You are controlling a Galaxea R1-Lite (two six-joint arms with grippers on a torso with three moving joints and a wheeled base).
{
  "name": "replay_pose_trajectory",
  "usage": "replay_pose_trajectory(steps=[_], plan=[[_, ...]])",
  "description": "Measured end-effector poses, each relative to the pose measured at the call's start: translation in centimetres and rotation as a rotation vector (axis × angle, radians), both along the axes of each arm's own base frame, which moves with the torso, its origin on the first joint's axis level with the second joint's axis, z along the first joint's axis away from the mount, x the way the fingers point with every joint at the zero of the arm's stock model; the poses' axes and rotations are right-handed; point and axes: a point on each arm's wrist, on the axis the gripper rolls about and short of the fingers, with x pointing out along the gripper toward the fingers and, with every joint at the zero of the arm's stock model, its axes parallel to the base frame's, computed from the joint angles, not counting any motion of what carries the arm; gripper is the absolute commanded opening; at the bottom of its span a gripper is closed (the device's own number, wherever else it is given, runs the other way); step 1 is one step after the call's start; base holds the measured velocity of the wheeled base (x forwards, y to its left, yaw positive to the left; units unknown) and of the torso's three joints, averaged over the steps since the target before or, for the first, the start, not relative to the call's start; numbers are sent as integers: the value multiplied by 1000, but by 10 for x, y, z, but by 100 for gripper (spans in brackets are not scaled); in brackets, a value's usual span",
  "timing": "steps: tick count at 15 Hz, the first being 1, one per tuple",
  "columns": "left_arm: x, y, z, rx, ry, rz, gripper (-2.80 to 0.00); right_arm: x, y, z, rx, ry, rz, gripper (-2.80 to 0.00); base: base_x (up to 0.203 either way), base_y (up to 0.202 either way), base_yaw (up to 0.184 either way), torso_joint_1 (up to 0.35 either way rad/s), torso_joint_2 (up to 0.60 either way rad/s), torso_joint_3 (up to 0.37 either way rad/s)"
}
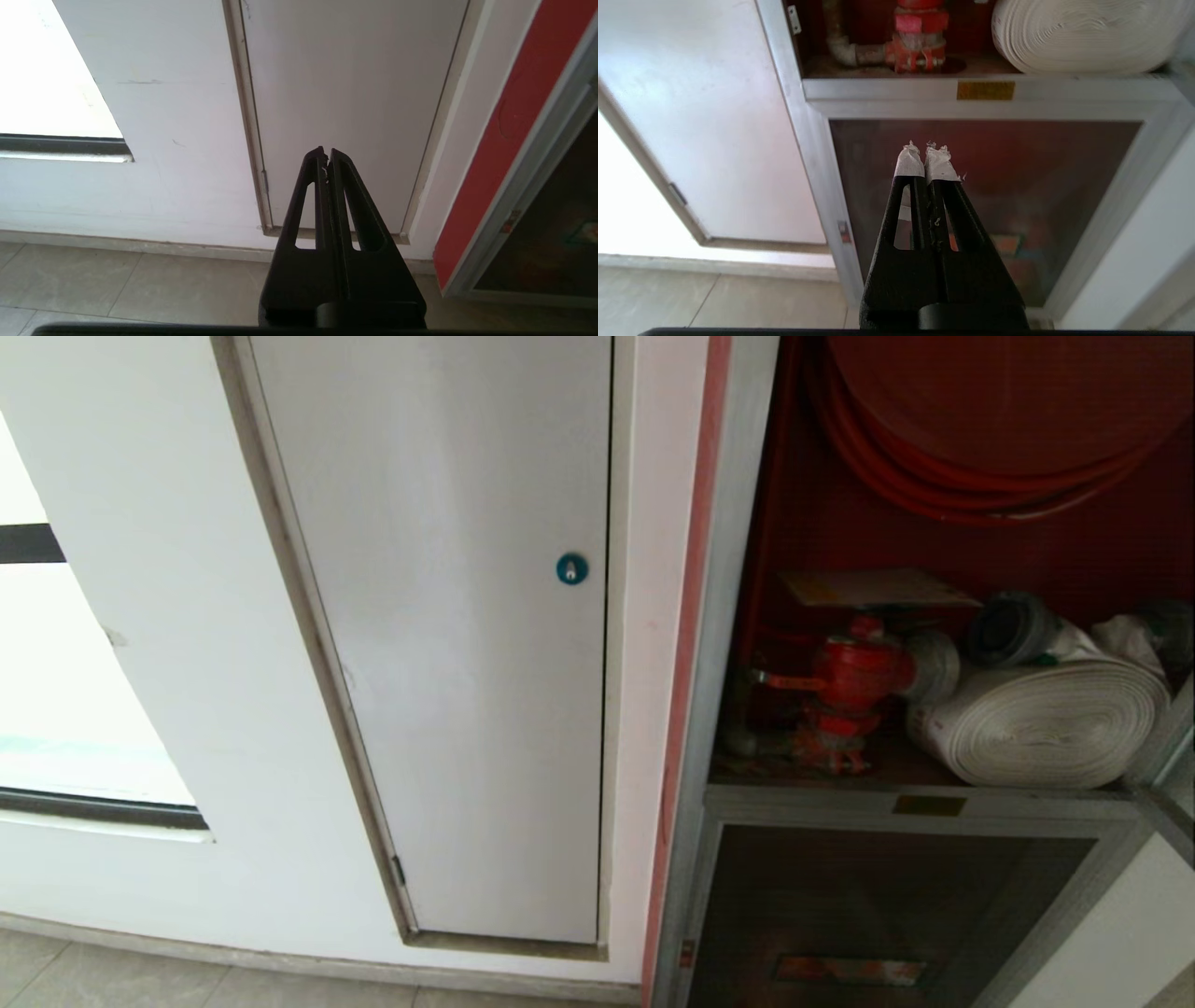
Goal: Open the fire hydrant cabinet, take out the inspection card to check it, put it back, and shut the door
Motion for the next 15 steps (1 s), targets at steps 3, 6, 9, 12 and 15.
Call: replay_pose_trajectory(steps=[3, 6, 9, 12, 15], plan=[[0, 0, 0, 0, 0, -1, -280, 0, 0, 0, 0, 0, 0, -280, 198, 0, 0, 2, 2, 2], [0, 0, 0, 0, 0, 0, -280, 0, 0, 0, 0, 0, 0, -280, 197, 0, 0, 1, 5, 2], [0, 0, 0, 0, 0, -1, -280, 0, 0, 0, 0, 0, 0, -280, 194, 0, -1, 2, 5, 2], [0, 0, 0, 0, 0, 0, -280, 0, 0, 0, 0, 0, 0, -280, 193, 0, -2, 3, 4, 3], [0, 0, 0, 0, 0, -1, -280, 0, 0, 0, 0, 0, 0, -280, 193, 0, 3, 2, 3, 3]])
